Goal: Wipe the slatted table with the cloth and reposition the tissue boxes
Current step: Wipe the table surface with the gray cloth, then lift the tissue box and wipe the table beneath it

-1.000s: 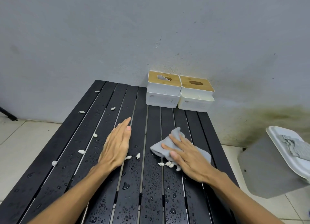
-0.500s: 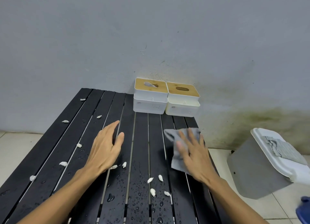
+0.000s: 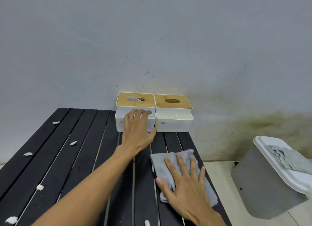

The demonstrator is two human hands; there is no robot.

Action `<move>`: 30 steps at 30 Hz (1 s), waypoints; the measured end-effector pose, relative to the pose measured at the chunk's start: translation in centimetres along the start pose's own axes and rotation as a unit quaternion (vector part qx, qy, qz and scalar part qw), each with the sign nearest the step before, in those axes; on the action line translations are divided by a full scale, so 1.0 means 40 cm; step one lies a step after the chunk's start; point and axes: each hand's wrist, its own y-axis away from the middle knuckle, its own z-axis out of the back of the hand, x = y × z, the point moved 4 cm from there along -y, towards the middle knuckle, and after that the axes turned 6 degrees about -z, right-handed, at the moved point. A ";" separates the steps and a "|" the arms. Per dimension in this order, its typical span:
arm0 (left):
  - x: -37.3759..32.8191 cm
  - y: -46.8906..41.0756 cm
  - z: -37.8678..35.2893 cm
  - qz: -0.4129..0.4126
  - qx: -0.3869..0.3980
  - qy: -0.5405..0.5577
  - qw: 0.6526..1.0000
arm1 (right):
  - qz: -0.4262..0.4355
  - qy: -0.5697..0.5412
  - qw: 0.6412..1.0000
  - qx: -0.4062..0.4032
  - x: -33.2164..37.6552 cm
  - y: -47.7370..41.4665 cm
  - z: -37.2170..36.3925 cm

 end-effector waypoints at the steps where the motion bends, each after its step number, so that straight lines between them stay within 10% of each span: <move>1: -0.007 -0.015 -0.015 0.007 -0.003 0.005 1.000 | 0.001 -0.006 1.000 -0.001 0.000 -0.006 -0.002; 30: -0.047 -0.098 -0.152 0.037 -0.077 0.049 0.995 | 0.027 -0.017 0.980 -0.197 -0.013 -0.106 -0.109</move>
